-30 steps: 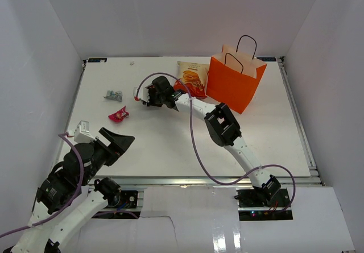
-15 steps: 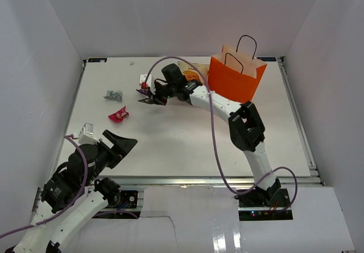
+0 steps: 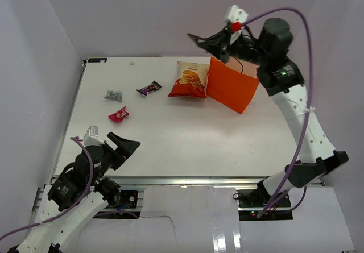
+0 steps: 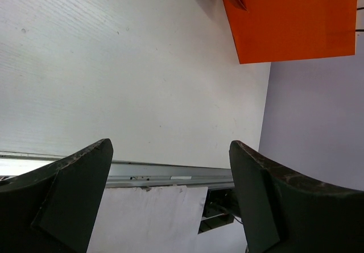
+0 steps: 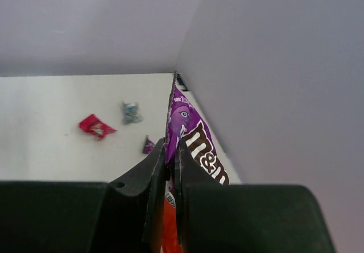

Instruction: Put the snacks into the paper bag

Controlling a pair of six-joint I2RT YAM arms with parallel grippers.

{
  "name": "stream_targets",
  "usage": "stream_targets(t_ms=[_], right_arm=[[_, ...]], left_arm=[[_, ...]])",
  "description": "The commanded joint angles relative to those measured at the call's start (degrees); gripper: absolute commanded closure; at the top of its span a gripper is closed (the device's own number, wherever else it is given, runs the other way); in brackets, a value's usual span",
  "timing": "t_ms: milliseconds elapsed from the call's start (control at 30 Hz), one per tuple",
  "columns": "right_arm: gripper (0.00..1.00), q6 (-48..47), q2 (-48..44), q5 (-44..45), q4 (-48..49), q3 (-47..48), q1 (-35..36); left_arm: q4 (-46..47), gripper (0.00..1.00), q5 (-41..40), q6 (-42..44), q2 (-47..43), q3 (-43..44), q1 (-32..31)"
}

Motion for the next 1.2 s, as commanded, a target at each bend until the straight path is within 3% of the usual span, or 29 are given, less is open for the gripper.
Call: stream_targets(t_ms=[0,133,467,967,1067,1167], right_arm=[[0.92,4.87,-4.48,1.83,-1.61,-2.42,-8.88],[0.92,8.30,-8.79,-0.01,-1.52,-6.62,-18.55],[0.92,15.16,-10.04,-4.32,1.73,-16.56,-31.04],[0.89,12.53,-1.42,-5.64,6.65,-16.84,-32.20],[0.86,12.09,-0.01,-6.25,7.01,-17.01,-32.20],[0.76,11.56,0.43,-6.43,7.09,-17.89,-32.20]], left_arm=[[3.68,0.05,0.36,0.08,0.50,-0.94,0.10],[5.71,0.05,1.06,1.39,2.17,-1.90,0.10],[7.47,0.05,2.38,2.80,4.10,-2.35,0.10],[10.54,0.05,2.65,3.24,7.00,-3.75,0.10],[11.77,0.05,2.30,4.03,7.79,-3.31,0.10],[12.12,0.05,0.63,4.56,8.76,-2.70,0.10]])
